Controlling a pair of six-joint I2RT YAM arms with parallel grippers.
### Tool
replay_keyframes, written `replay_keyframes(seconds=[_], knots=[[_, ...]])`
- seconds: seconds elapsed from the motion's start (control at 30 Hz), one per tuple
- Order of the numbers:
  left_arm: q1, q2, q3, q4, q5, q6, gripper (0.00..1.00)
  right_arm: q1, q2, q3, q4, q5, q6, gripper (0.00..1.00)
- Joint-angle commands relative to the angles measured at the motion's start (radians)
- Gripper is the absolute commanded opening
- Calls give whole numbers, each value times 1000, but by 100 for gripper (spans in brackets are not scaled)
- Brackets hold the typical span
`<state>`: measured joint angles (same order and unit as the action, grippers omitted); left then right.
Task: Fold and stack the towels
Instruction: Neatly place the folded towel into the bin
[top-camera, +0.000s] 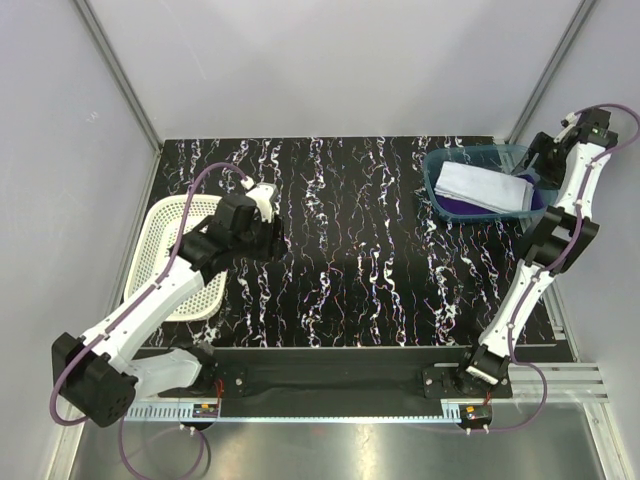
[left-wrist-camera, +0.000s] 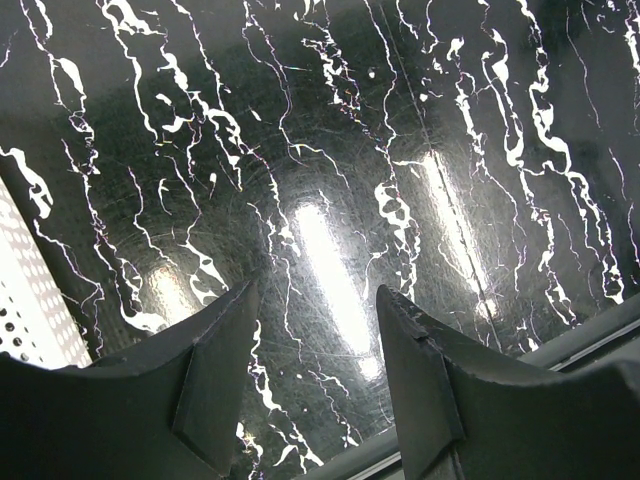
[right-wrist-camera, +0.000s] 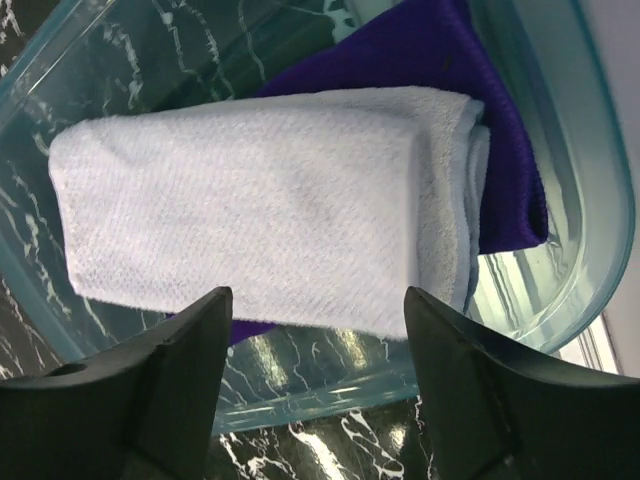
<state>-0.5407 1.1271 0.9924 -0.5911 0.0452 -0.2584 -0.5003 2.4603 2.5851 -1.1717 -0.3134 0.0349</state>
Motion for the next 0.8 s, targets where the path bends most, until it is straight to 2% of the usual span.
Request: replay_keyframes(seconds=[0.0, 0.03, 0.07, 0.13, 0.3, 0.37, 0.57, 0.6, 0.67, 0.7, 0.77], knots=[[5, 2, 38, 24, 5, 15, 57, -15, 0, 54, 24, 56, 31, 79], [4, 2, 43, 24, 1, 15, 57, -15, -30, 41, 39, 53, 39, 82], [4, 0, 45, 25, -1, 15, 57, -15, -49, 27, 55, 47, 60, 92], [5, -10, 58, 25, -4, 15, 57, -4, -117, -31, 102, 34, 82, 100], [7, -50, 66, 51, 1, 13, 57, 91, -260, -172, 161, -3, 82, 100], [7, -84, 74, 69, 1, 19, 57, 170, -331, -213, 153, -3, 80, 100], [10, -162, 193, 96, -31, 47, 61, 379, -645, -564, 257, -113, 195, 100], [10, -173, 204, 100, -33, 48, 64, 403, -729, -664, 301, -119, 215, 100], [10, -196, 239, 105, -31, 50, 82, 465, -811, -765, 339, -125, 276, 100], [10, -200, 247, 102, -24, 50, 87, 524, -852, -874, 377, -136, 283, 100], [8, -222, 259, 96, -2, 47, 99, 574, -987, -978, 415, -135, 318, 100]])
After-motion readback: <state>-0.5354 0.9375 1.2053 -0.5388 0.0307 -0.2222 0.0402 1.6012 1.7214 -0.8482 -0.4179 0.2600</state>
